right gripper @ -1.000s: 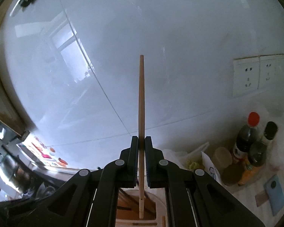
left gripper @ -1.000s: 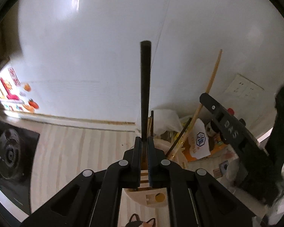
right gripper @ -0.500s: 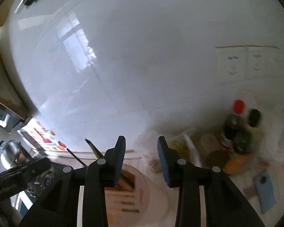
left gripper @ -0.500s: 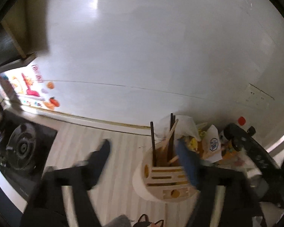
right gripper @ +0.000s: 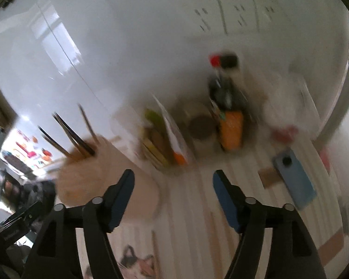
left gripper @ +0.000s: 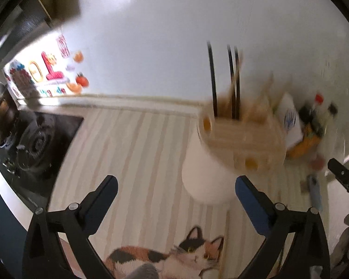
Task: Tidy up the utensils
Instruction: 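Grasp a light wooden chopstick with left tool while right tool grasps another, then lift both light wooden chopsticks and carry them above the holder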
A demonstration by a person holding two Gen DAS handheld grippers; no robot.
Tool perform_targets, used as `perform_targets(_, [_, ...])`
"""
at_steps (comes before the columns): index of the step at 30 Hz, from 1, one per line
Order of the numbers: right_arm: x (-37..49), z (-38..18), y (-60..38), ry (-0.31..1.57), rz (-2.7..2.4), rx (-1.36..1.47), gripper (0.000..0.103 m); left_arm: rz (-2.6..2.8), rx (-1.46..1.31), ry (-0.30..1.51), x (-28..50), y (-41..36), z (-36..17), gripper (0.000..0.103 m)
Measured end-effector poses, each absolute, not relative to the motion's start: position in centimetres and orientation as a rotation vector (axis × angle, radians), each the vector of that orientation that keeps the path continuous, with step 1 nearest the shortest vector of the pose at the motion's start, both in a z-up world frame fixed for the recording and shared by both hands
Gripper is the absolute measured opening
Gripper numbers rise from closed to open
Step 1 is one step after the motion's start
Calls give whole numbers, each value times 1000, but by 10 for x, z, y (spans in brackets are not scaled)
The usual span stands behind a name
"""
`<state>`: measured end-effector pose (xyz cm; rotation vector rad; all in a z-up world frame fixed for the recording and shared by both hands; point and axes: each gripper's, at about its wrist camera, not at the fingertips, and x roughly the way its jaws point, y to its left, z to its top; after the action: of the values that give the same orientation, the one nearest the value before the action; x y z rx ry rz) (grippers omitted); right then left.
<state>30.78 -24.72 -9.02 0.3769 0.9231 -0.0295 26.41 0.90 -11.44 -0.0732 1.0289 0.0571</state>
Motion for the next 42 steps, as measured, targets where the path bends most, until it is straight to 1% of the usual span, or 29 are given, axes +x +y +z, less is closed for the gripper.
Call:
perform_targets(6, [289,-147,-268,1090,-79,347,72,28,10,1136,249,-26,-174,103])
perform_targets(7, [286,-161,-270,1137,-61,364,65,22,14,1153,247,-32,-183,103])
perform_targets(8, [284,-174,-273,1180,-40,394,48,8,15,1176,244,-39,-197,103])
perform_targets(11, [280,-214,-276,1317,0,449,25,-21,55,1246,240,-57,-230,102])
perform_targets(13, [277,-236,-275,1381,1,422,24,-38,90,1290,237,-71,-251,101])
perform_targets(15, [275,-253,-273,1424,-5,396,24,-52,103,1331,234,-81,-268,94])
perform_targets(16, [275,-260,-271,1446,-4,377,24,-58,98,1357,233,-86,-277,87])
perform_targets(18, [275,-272,-268,1476,-8,345,24,-81,64,1417,233,-91,-291,85])
perform_targets(19, [275,-276,-265,1487,-7,326,24,-94,50,1434,232,-93,-295,76])
perform_targets(20, [275,-280,-264,1497,-7,307,24,-103,52,1448,230,-95,-300,65])
perform_targets(21, [275,-284,-261,1507,-9,277,24,-112,62,1461,229,-99,-304,62])
perform_targets(22, [275,-286,-259,1515,-9,256,24,-120,72,1468,227,-102,-307,45])
perform_targets(24, [272,-293,-254,1535,-13,205,24,-123,98,1443,223,-107,-305,37])
perform_targets(25, [271,-293,-251,1525,-14,172,24,-127,104,1437,221,-108,-305,25])
perform_targets(26, [270,-294,-248,1529,-16,144,21,-124,108,1441,220,-108,-304,7])
perform_targets(27, [269,-294,-244,1530,-24,108,19,-122,109,1450,220,-108,-304,7])
perform_targets(28, [269,-294,-241,1532,-38,81,12,-120,109,1459,219,-105,-305,5])
perform_targets(29, [268,-295,-238,1537,-50,58,8,-112,116,1463,219,-100,-305,5])
perform_targets(33, [261,-296,-223,1548,-24,70,7,-52,138,1478,215,-63,-306,5])
perform_targets(36, [249,-297,-209,1581,37,139,7,-24,116,1507,211,-35,-307,5])
perform_targets(38, [240,-298,-200,1596,66,171,7,-15,97,1517,208,-26,-308,5])
perform_targets(42, [232,-298,-192,1596,45,142,7,-6,77,1514,208,-20,-308,5])
